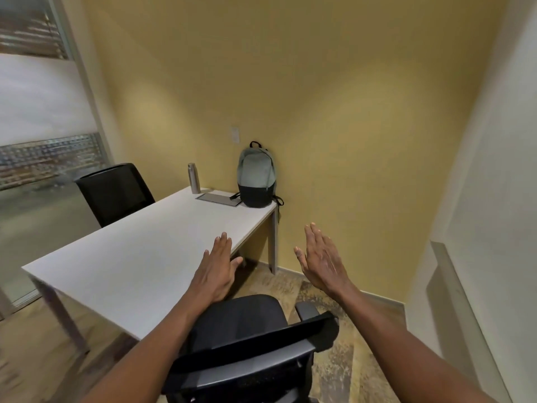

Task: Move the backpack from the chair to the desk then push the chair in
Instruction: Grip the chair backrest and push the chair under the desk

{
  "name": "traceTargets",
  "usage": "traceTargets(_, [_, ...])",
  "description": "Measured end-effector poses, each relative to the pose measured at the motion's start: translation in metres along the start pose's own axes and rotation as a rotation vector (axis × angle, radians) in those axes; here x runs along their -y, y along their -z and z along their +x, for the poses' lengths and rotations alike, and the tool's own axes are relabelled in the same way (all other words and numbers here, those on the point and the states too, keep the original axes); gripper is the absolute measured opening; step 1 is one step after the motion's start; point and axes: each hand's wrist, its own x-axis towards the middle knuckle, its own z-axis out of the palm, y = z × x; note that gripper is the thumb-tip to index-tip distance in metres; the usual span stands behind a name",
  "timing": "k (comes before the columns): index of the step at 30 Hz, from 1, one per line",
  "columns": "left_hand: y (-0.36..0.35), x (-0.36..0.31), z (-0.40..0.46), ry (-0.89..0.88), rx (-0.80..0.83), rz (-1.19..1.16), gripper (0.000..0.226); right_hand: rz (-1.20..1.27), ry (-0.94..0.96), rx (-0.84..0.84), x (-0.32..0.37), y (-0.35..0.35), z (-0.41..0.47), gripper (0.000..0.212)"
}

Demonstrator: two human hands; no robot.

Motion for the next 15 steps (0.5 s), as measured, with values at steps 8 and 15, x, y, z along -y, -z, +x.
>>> traceTargets(8, [0.009,-0.002,-0.041,0.052,-0.011,-0.006,0.065,0.0,0.047,-0.013,0.011,0.017,-0.021,0.067])
traceTargets(15, [0.015,-0.014,-0.104,0.112,0.015,-0.046,0.065,0.061,0.102,0.092,0.024,0.023,-0.075,0.067])
